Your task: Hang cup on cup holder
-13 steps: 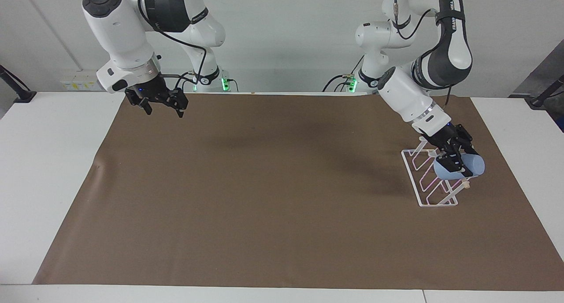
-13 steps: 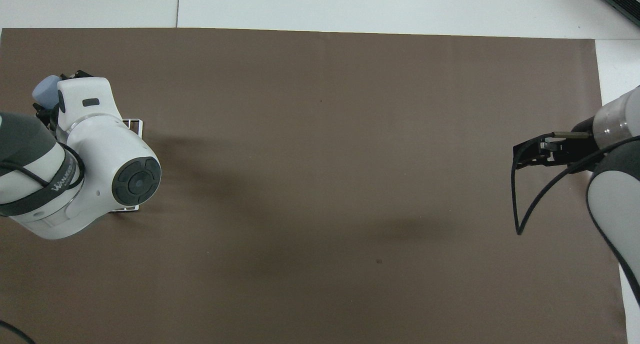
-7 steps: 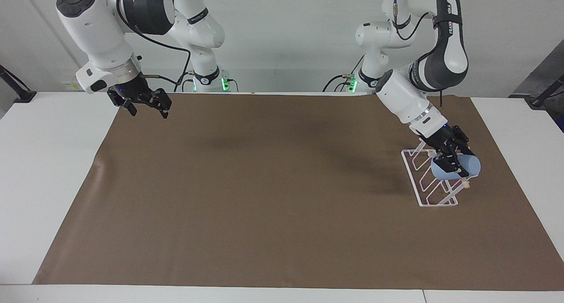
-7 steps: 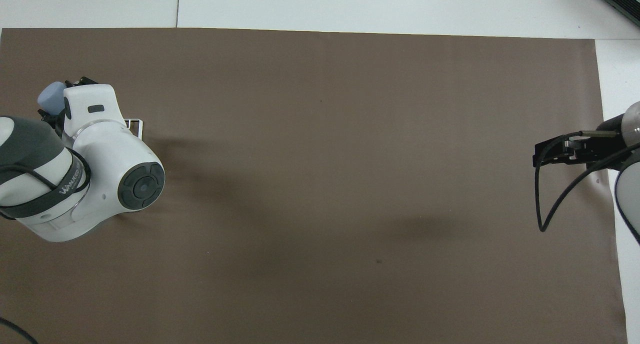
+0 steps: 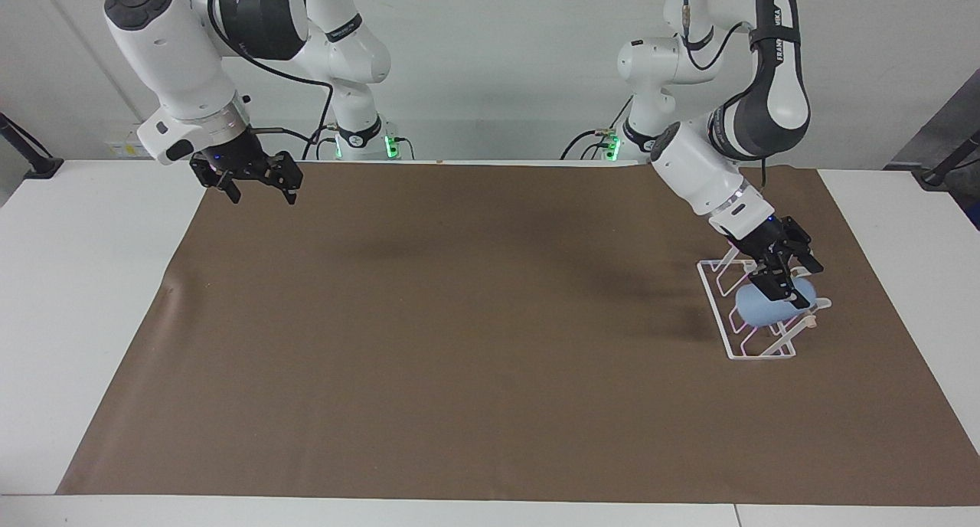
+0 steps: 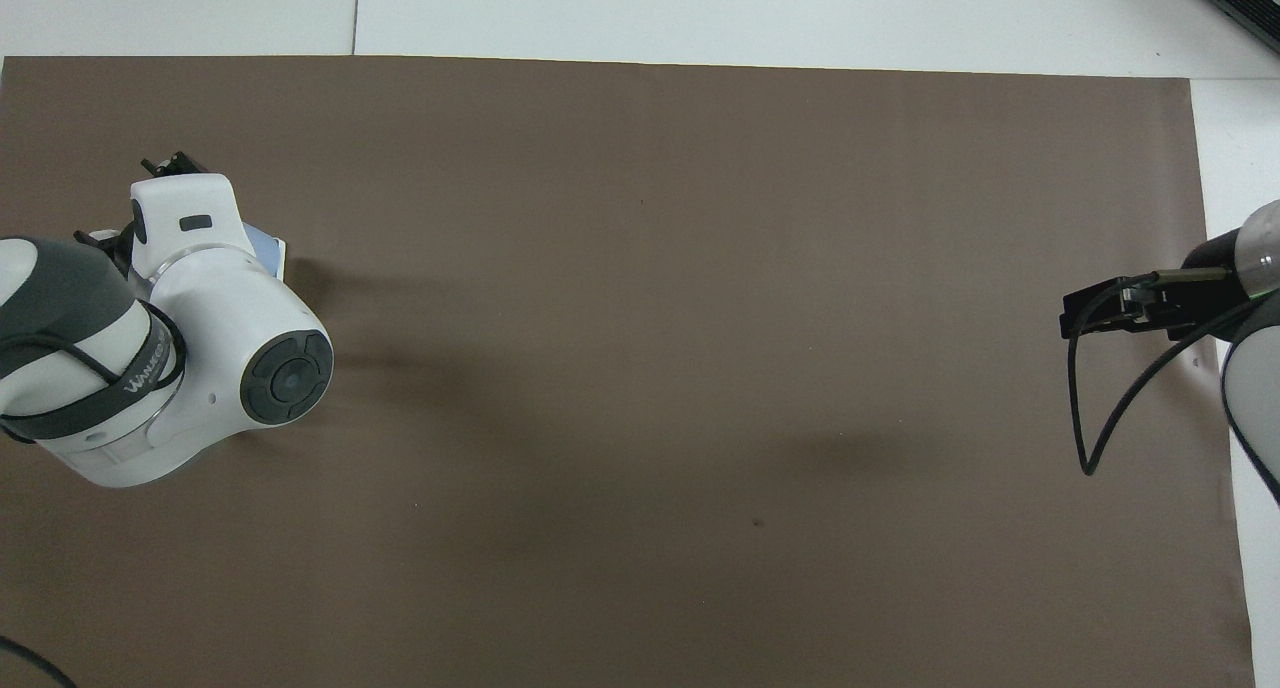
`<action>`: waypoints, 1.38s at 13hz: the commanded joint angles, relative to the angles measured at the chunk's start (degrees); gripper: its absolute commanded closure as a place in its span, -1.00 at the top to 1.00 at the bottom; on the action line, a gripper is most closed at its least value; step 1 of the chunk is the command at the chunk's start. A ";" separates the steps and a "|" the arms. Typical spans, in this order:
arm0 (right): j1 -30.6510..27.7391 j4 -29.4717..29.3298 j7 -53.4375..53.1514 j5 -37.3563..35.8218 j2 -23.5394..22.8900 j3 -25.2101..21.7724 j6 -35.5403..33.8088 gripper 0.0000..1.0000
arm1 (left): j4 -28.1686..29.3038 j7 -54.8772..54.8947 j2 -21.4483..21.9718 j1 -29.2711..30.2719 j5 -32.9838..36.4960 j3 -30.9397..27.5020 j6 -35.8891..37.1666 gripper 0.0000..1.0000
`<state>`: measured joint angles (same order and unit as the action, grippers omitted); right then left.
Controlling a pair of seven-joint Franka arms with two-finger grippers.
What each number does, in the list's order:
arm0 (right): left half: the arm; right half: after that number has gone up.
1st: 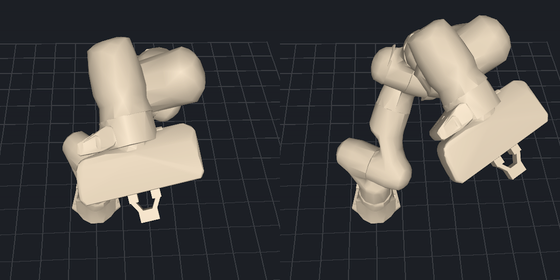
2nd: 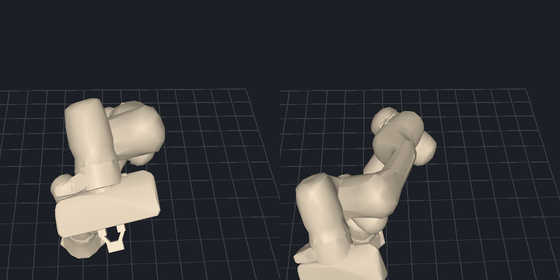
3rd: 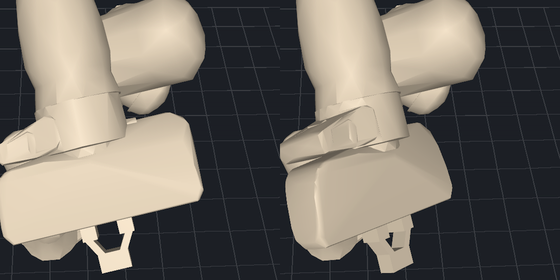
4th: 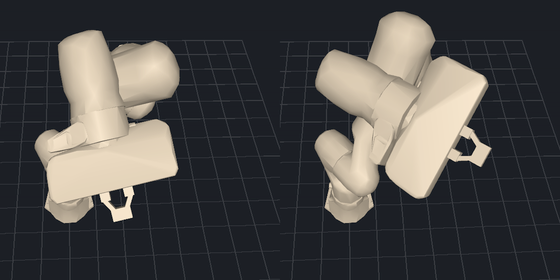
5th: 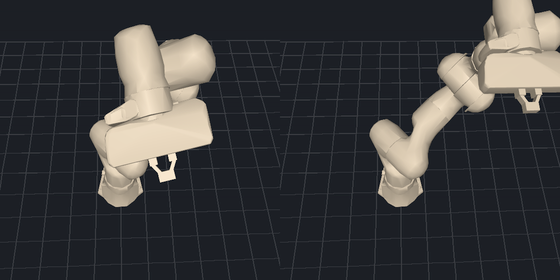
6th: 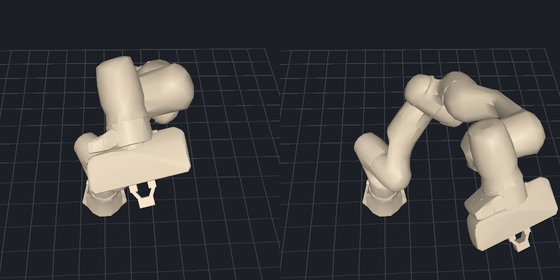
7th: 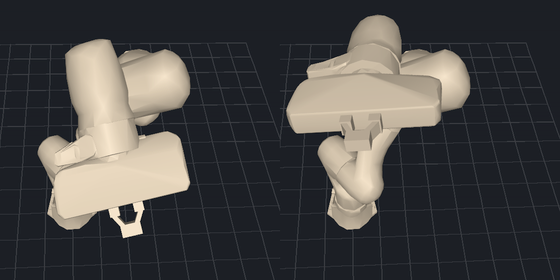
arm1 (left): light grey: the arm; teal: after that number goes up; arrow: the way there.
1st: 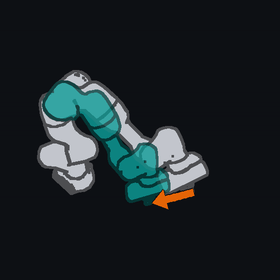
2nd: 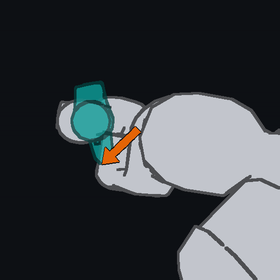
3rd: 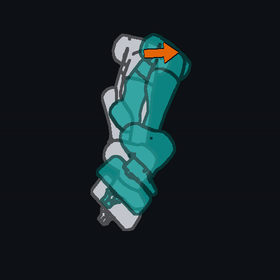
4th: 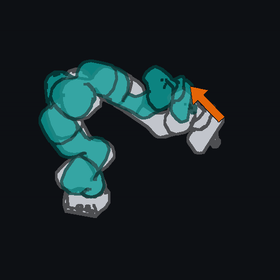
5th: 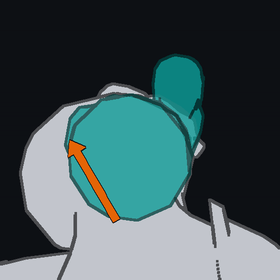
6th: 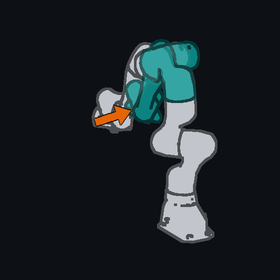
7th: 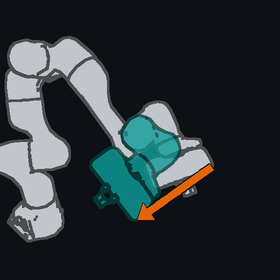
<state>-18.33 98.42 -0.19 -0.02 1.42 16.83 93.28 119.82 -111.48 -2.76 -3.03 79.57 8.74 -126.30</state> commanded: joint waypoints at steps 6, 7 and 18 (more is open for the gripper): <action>-0.66 1.42 1.34 1.25 1.48 0.22 0.50 1.00 | -6.06 -0.14 -2.41 0.39 -8.95 0.14 -3.07 1.00; -0.39 1.42 1.42 1.25 1.48 0.31 0.59 1.00 | -7.74 0.64 -3.55 0.39 -12.13 0.14 -3.08 1.00; -0.48 1.33 1.42 1.25 1.48 0.40 0.59 1.00 | -13.47 29.52 3.28 0.83 -58.01 0.14 0.86 1.00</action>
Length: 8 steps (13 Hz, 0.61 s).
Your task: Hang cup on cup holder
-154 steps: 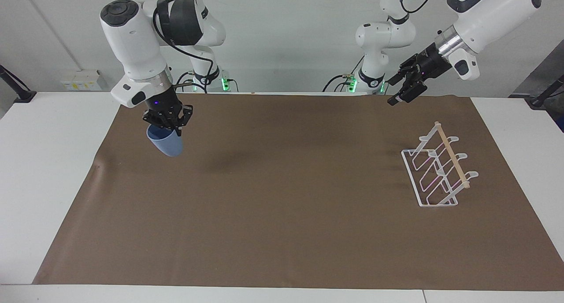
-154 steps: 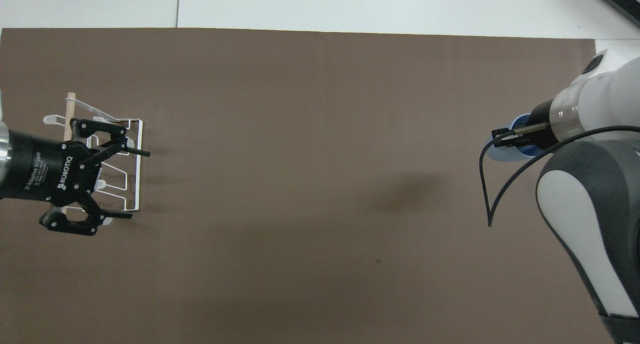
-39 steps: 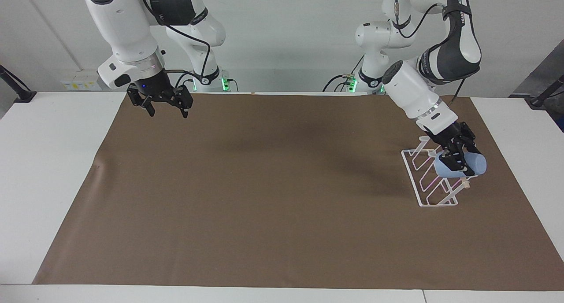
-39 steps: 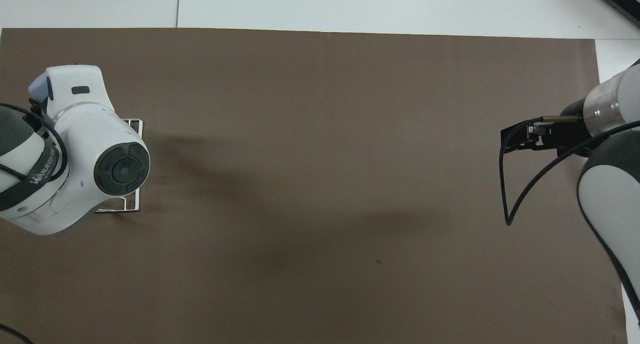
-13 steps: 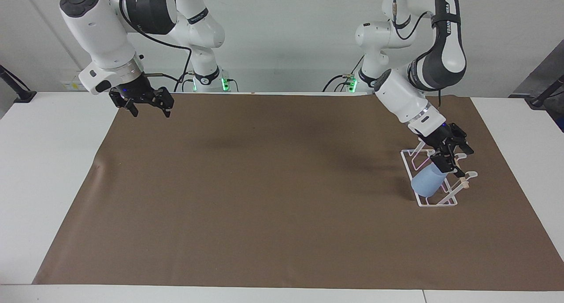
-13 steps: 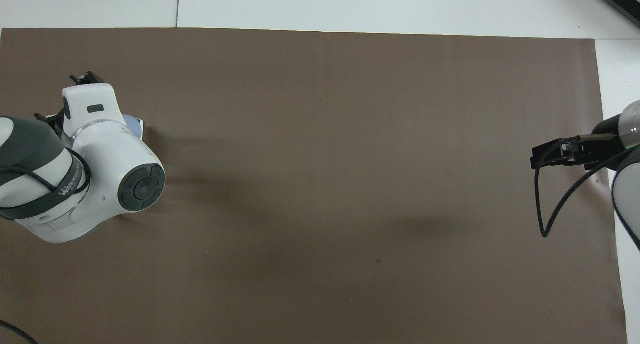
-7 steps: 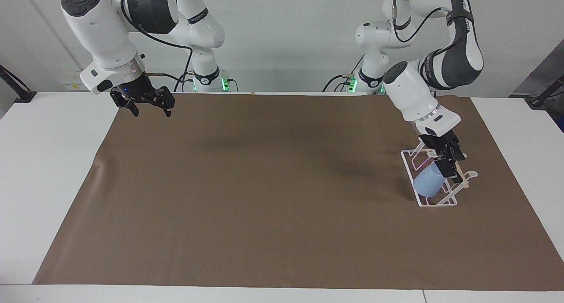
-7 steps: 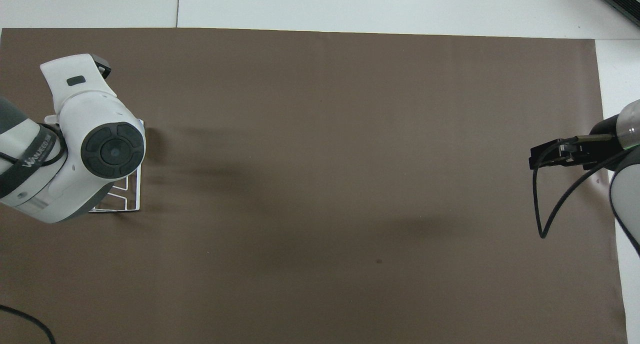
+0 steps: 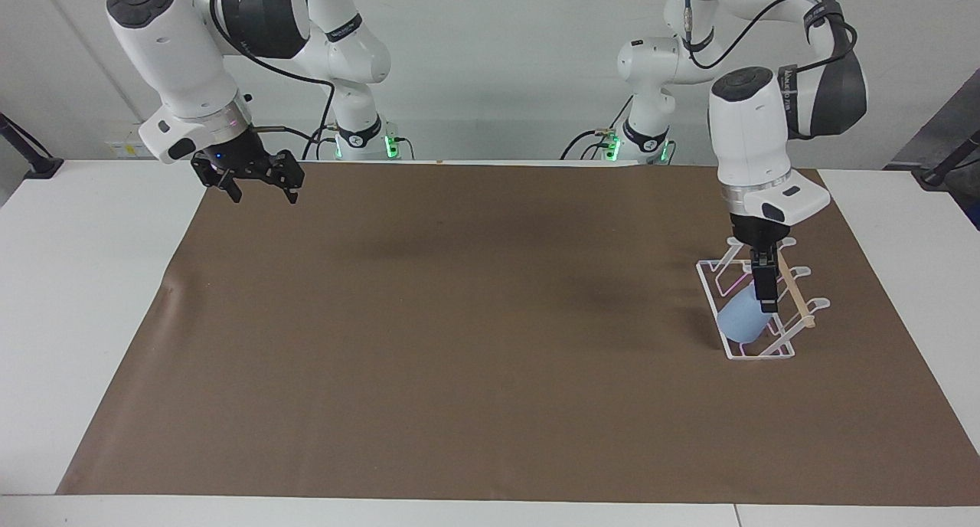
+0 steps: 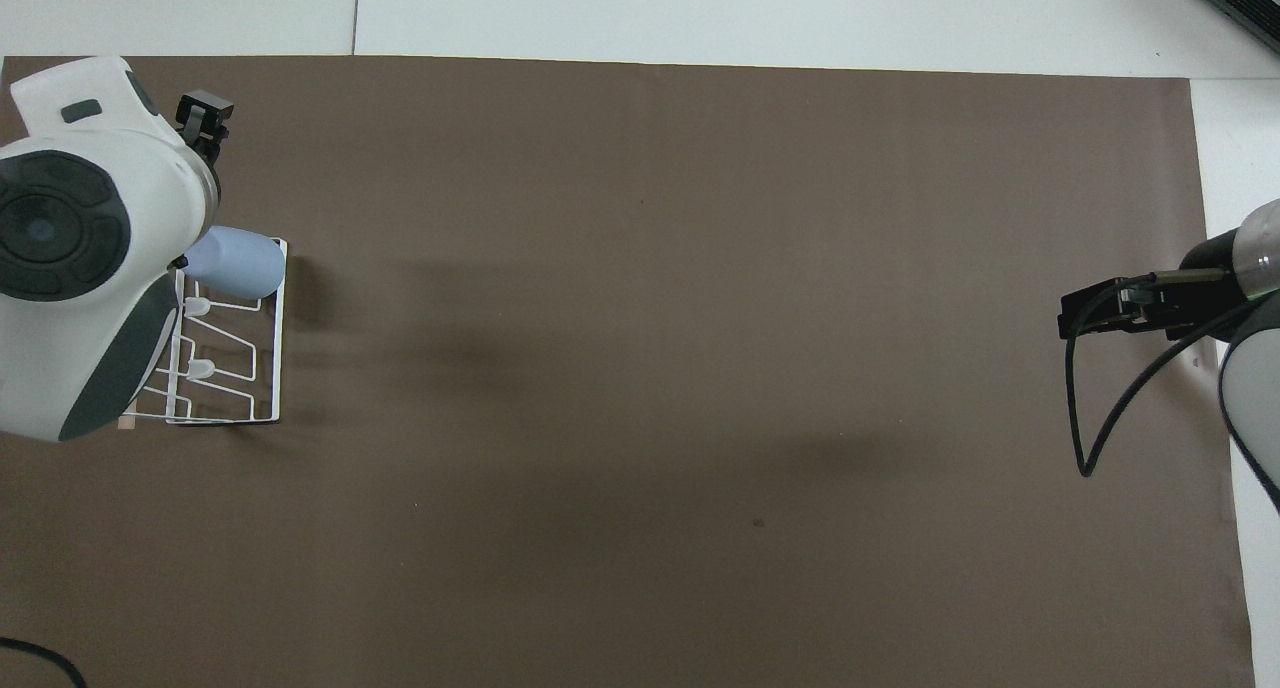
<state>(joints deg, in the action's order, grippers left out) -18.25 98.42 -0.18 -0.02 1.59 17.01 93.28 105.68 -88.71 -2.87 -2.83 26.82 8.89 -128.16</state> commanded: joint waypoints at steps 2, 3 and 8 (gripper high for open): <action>-0.56 1.33 1.41 1.17 1.31 0.22 0.59 1.00 | 0.58 15.28 6.02 0.72 -11.06 -0.18 7.12 1.00; -0.56 1.33 1.41 1.17 1.31 0.13 0.59 1.00 | 0.58 19.76 7.17 0.63 -12.74 -0.27 8.88 1.00; -0.56 1.33 1.41 1.17 1.31 0.13 0.59 1.00 | -0.22 33.13 8.05 1.42 -23.29 -0.89 14.33 1.00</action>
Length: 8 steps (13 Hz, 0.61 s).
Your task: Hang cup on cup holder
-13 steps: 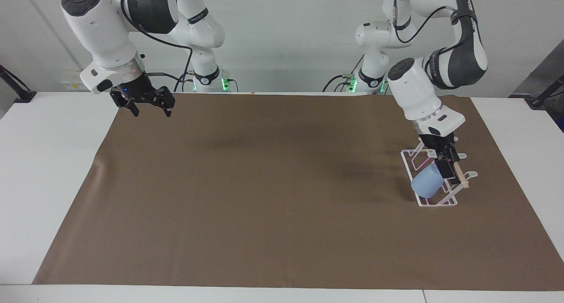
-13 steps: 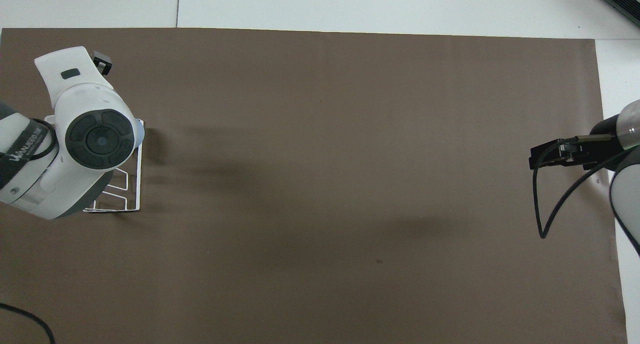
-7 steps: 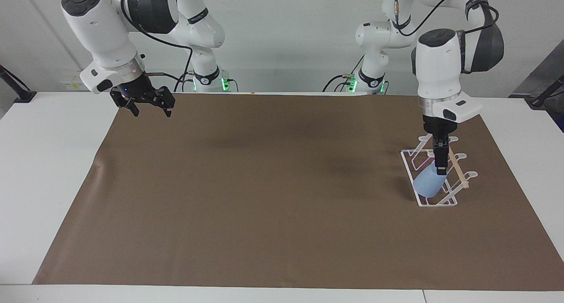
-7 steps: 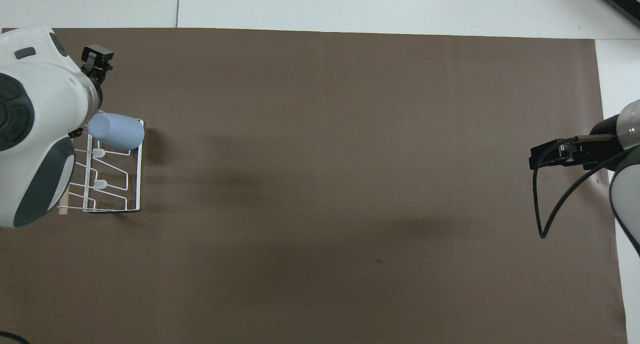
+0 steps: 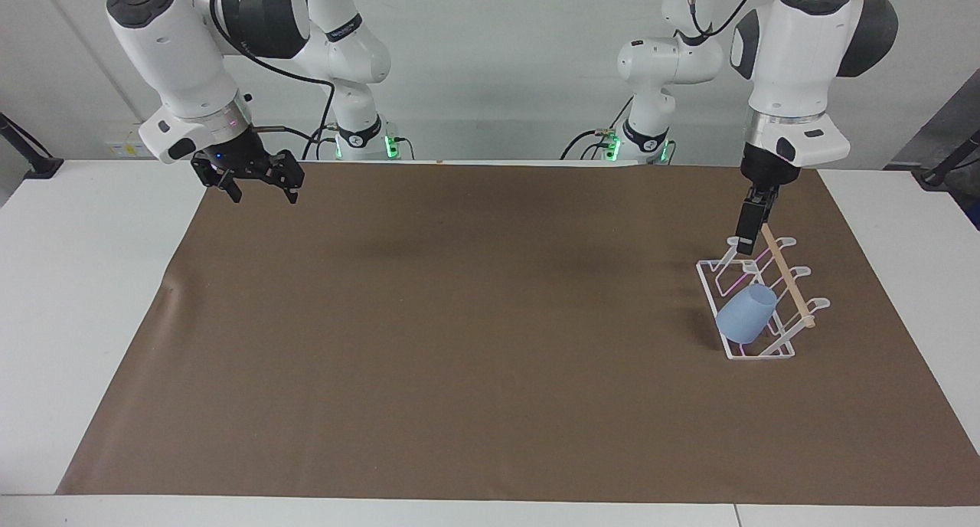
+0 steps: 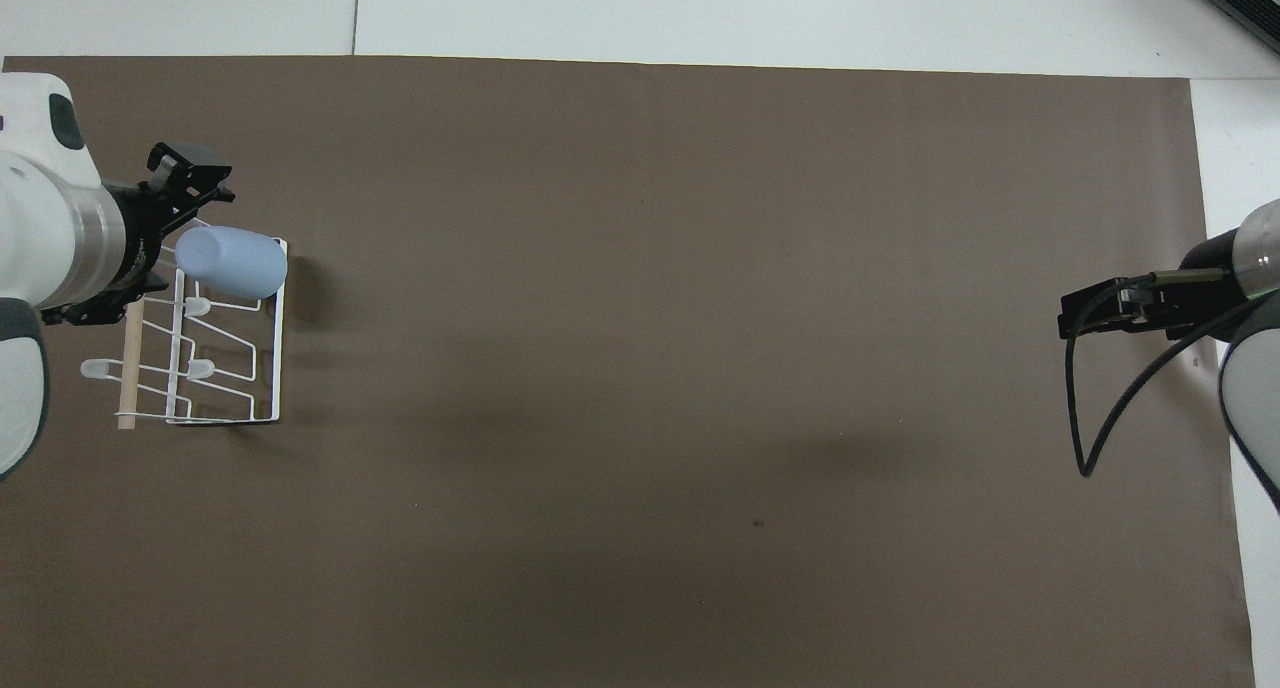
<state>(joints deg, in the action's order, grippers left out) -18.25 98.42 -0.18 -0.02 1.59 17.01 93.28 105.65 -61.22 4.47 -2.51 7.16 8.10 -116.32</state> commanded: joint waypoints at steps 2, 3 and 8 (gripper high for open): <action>-0.56 1.33 1.41 1.25 1.31 0.22 0.59 1.00 | -0.01 13.81 0.80 1.54 -5.22 -0.10 4.08 1.00; -0.56 1.33 1.41 1.17 1.31 0.22 0.59 1.00 | 0.26 17.59 0.89 2.84 -6.79 -0.10 4.26 1.00; -0.56 1.33 1.41 1.17 1.31 0.13 0.68 1.00 | 0.44 43.69 1.59 6.55 -8.65 -0.10 10.58 1.00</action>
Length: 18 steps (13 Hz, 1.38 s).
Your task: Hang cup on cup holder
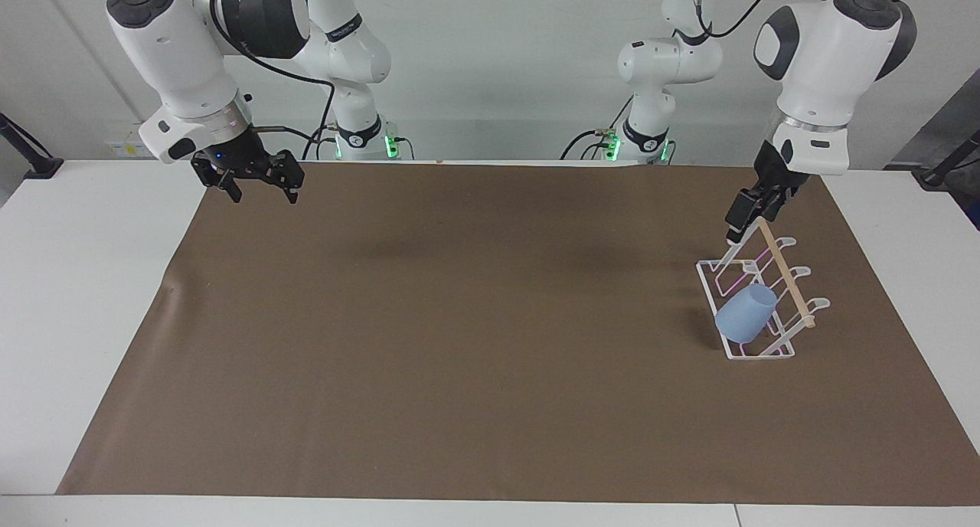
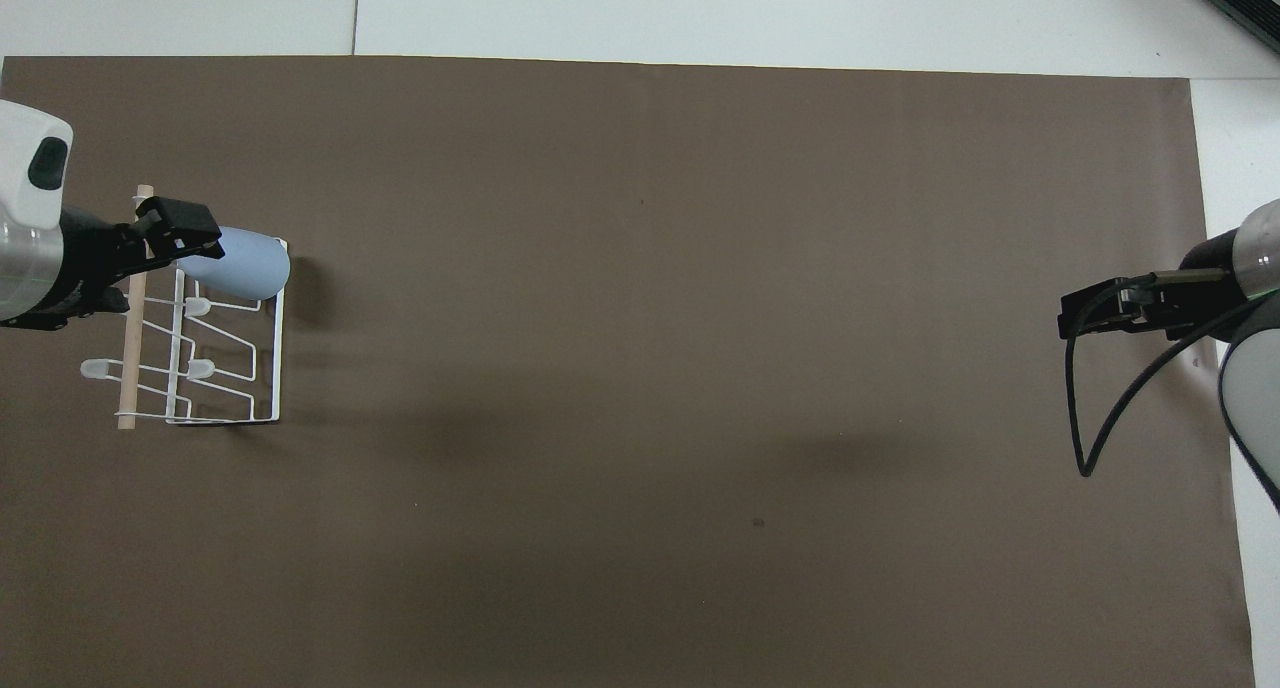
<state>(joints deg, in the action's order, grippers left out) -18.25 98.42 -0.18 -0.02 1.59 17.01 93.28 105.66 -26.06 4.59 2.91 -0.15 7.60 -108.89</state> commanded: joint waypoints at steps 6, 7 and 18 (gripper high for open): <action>-0.56 1.33 1.76 1.17 1.30 0.22 1.29 1.00 | -4.21 26.59 1.13 1.66 -0.20 0.93 13.07 1.00; -0.47 1.33 1.67 1.08 1.31 0.13 1.47 1.00 | -6.84 26.59 0.60 1.75 -0.20 0.93 15.43 1.00; -0.56 1.42 1.58 0.11 1.22 0.13 2.44 1.00 | -10.99 26.15 -0.55 1.40 -0.38 1.37 17.57 1.00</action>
<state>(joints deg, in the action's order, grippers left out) -18.26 98.42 -0.16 -0.04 1.62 17.00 94.56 95.96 -0.44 4.31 3.99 -0.14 8.61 -91.47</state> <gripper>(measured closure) 0.000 0.000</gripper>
